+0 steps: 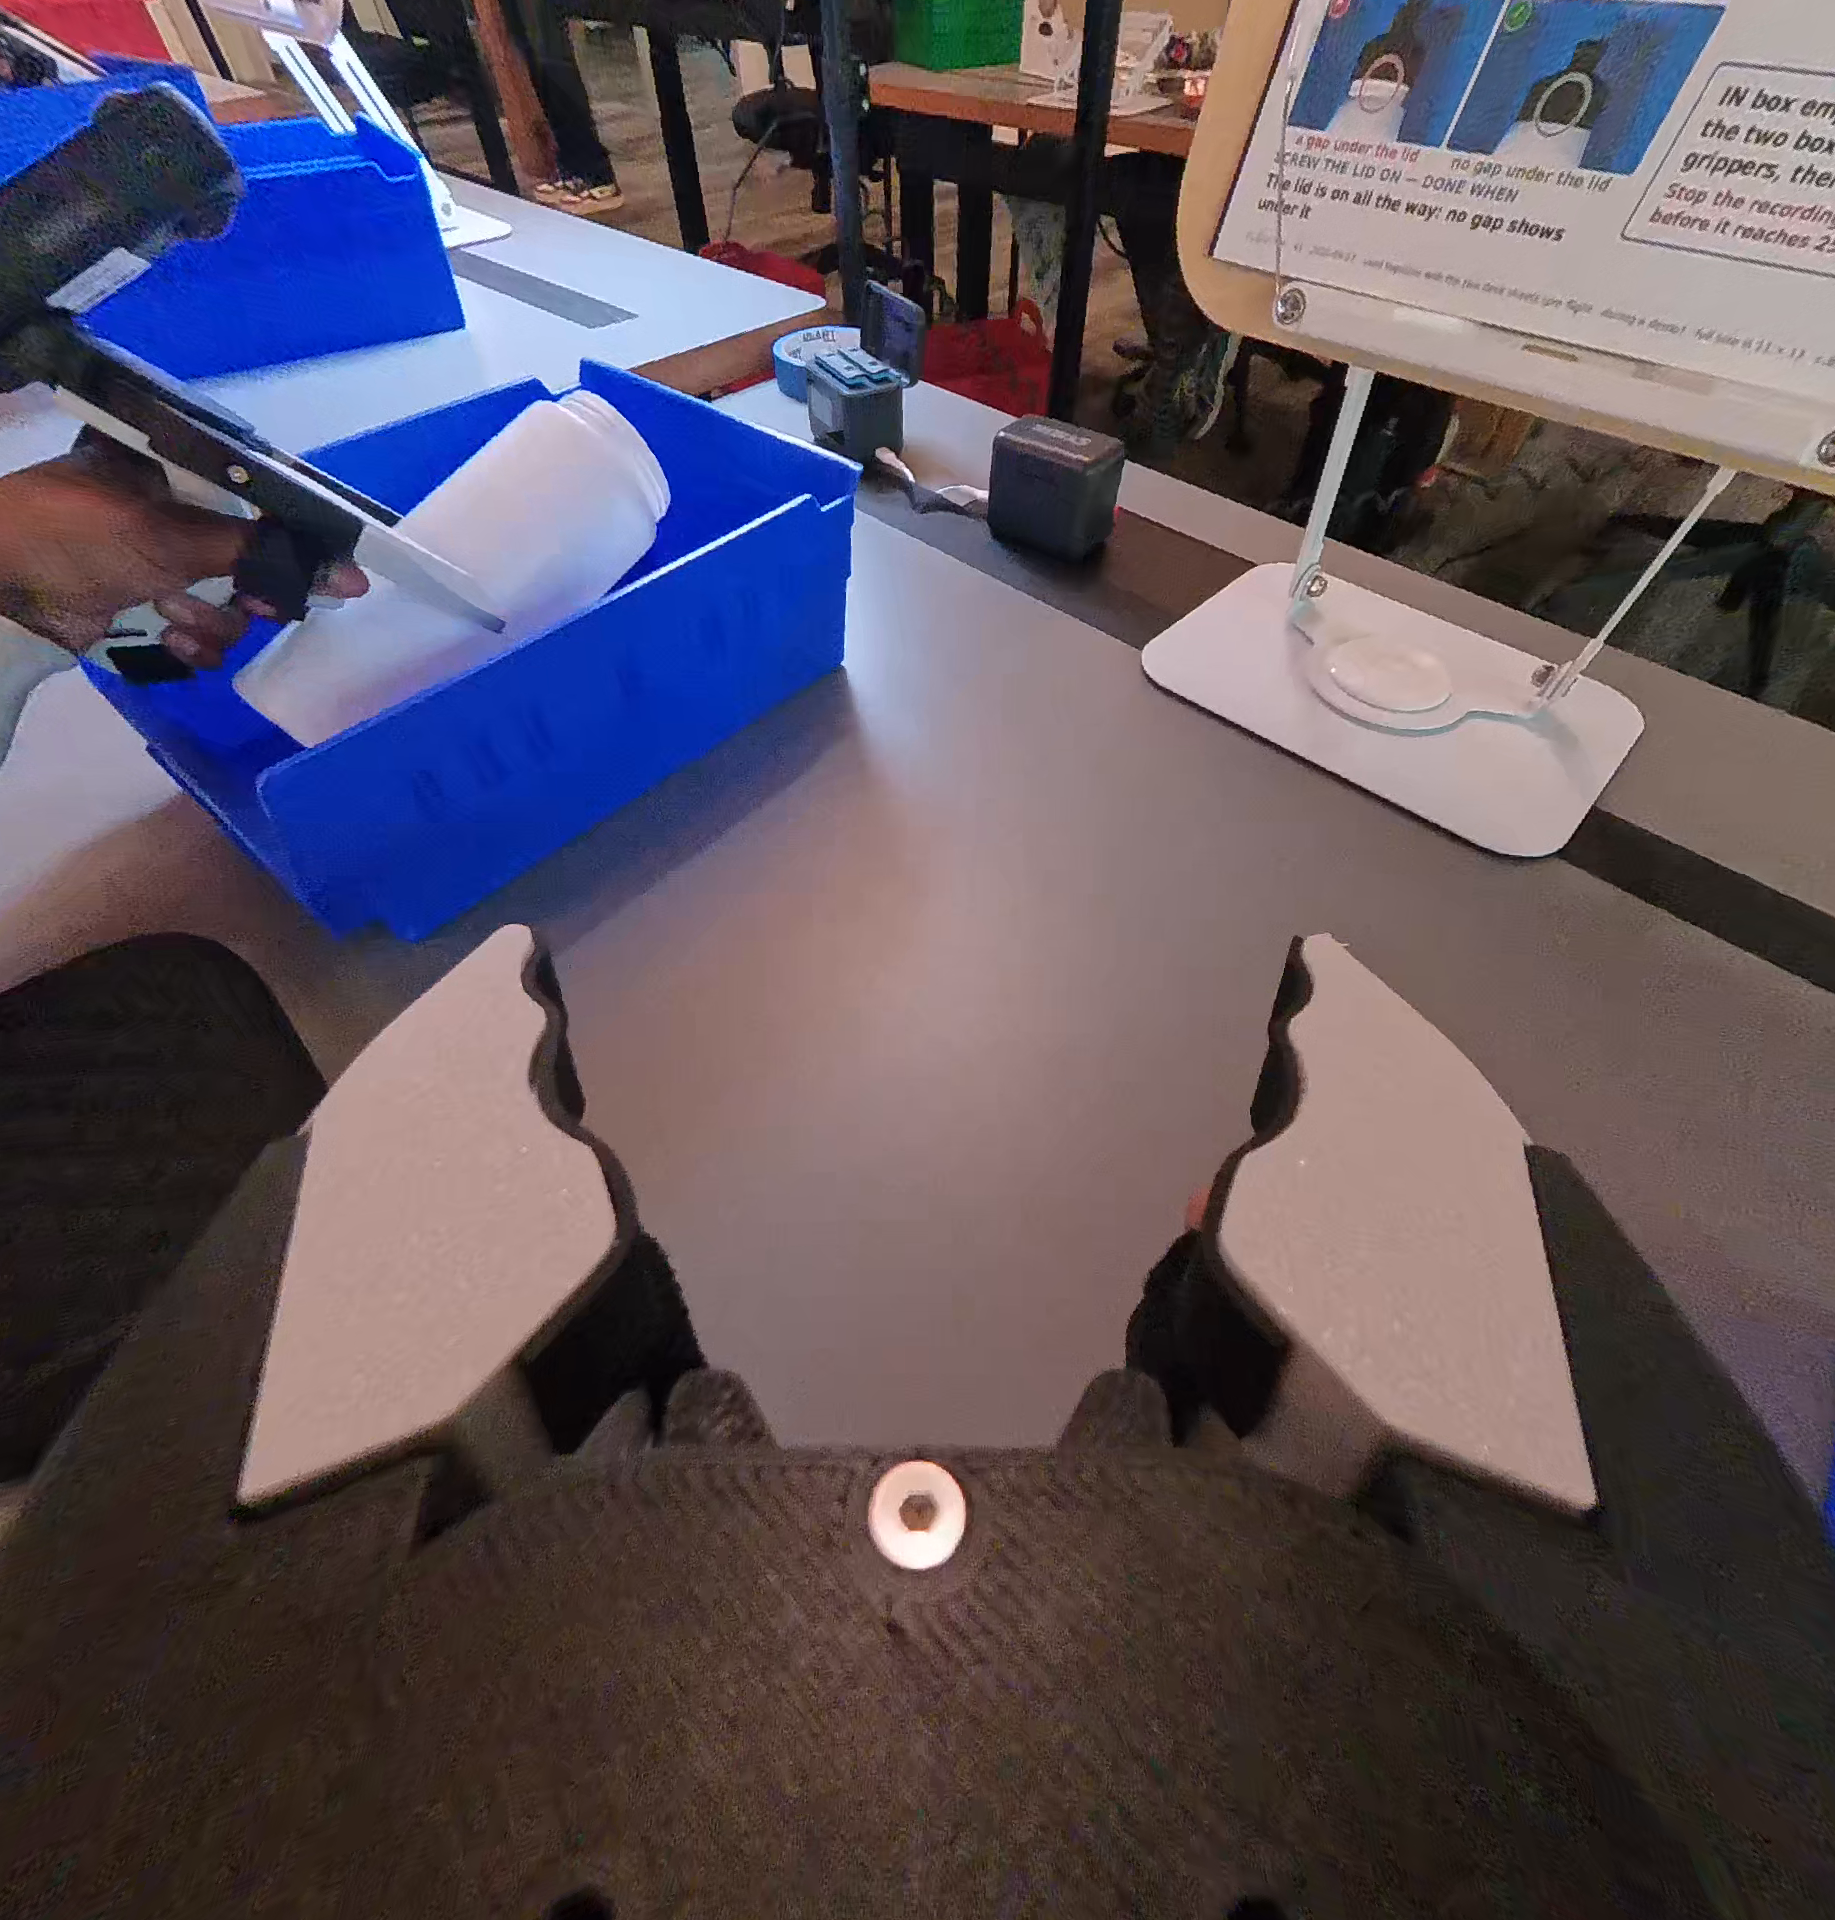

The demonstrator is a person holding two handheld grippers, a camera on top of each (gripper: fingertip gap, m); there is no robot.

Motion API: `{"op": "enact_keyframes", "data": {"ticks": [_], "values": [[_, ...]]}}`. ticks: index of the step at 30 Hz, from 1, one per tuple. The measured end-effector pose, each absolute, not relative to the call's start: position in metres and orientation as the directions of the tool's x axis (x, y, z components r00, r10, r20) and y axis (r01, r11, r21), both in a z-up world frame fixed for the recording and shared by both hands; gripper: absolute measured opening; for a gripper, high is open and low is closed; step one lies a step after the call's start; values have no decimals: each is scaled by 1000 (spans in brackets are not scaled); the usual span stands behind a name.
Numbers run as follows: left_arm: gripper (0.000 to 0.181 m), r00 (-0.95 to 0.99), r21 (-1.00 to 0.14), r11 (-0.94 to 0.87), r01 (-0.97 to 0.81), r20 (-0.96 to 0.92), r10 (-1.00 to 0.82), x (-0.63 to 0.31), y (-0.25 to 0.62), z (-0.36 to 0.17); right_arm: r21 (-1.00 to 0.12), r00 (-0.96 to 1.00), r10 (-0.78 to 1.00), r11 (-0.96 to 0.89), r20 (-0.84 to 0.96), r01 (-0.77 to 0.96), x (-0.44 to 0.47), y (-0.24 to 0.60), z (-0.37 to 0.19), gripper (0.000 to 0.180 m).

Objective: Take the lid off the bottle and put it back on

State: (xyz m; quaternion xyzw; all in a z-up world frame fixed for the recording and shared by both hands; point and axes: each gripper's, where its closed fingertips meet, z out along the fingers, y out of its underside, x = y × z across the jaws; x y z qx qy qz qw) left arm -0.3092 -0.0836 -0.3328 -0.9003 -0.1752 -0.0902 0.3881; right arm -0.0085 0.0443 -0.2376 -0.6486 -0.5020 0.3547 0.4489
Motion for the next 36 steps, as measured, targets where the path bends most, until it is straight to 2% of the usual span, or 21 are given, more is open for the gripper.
{"op": "enact_keyframes", "data": {"ticks": [4, 8, 12, 17, 21, 25, 28, 33, 36], "values": [[86, 955, -833, -469, 294, 272, 117, -293, -91, -296, -956, 162, 986, -87, -42, 280, -16, 37, -241, 122], [85, 980, -972, -149, 184, 192, -44, -265, -100, -232, -977, -32, 992, -114, -122, 179, -25, 11, -239, 115], [85, 980, -988, 132, 78, 52, -190, -215, -113, -170, -980, -193, 961, -196, -199, 32, -24, -5, -221, 108], [86, 895, -934, 358, -3, -162, -416, -101, -110, -138, -977, -338, 933, -174, -124, -122, -7, -22, -198, 101], [86, 818, -938, 348, -7, -205, -538, -23, -83, -168, -976, -385, 923, -105, -24, -191, 7, -39, -181, 102], [85, 760, -960, 279, -7, -186, -622, 21, -56, -214, -988, -413, 910, -27, 38, -149, 13, -52, -186, 107], [86, 738, -972, 220, -80, -206, -643, 36, -47, -239, -995, -434, 897, 60, 88, -79, 15, -59, -209, 82], [82, 736, -980, 82, -182, -191, -649, 37, -36, -279, -970, -432, 872, 241, 230, -30, 17, -56, -242, 78], [81, 732, -983, 46, -179, -164, -661, 37, -35, -284, -970, -443, 866, 238, 231, -40, 18, -55, -247, 78]]}}
